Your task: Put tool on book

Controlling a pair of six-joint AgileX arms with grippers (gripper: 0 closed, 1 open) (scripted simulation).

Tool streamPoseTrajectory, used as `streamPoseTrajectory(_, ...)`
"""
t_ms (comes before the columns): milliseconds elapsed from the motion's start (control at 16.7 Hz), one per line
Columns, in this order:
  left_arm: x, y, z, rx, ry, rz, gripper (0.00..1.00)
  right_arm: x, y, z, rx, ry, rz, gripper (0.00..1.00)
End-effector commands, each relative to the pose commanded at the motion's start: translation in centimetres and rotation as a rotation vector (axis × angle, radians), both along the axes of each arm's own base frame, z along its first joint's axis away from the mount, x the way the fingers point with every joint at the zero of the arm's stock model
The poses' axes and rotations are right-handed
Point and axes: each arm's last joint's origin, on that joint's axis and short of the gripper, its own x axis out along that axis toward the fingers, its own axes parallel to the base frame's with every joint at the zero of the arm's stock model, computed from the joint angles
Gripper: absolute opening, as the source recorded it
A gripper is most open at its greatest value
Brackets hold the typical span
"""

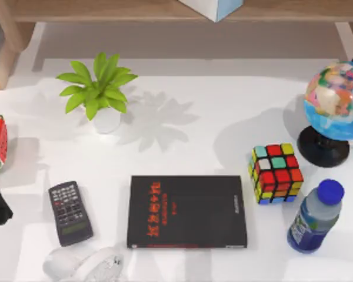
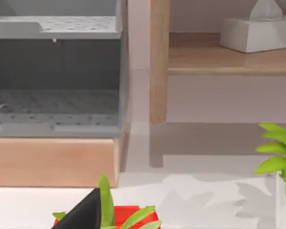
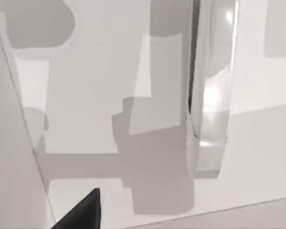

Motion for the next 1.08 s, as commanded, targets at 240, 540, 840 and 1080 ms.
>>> streamPoseTrajectory(240, 0.0, 0.0, 0.0, 0.0, 0.0, 0.0, 1.0, 2.0, -0.9, -2.9, 0.028, 0.048, 0.008, 1.0)
streamPoseTrajectory(540, 0.0, 0.0, 0.0, 0.0, 0.0, 0.0, 1.0, 2.7, -0.8, -3.5, 0.033, 0.046, 0.015, 1.0)
streamPoseTrajectory(840, 0.0, 0.0, 0.0, 0.0, 0.0, 0.0, 1.0, 2.6, -0.9, -3.5, 0.033, 0.046, 0.016, 1.0)
streamPoseTrajectory(1080, 0.0, 0.0, 0.0, 0.0, 0.0, 0.0, 1.0, 1.7, -1.3, -3.4, 0.032, 0.034, 0.025, 1.0)
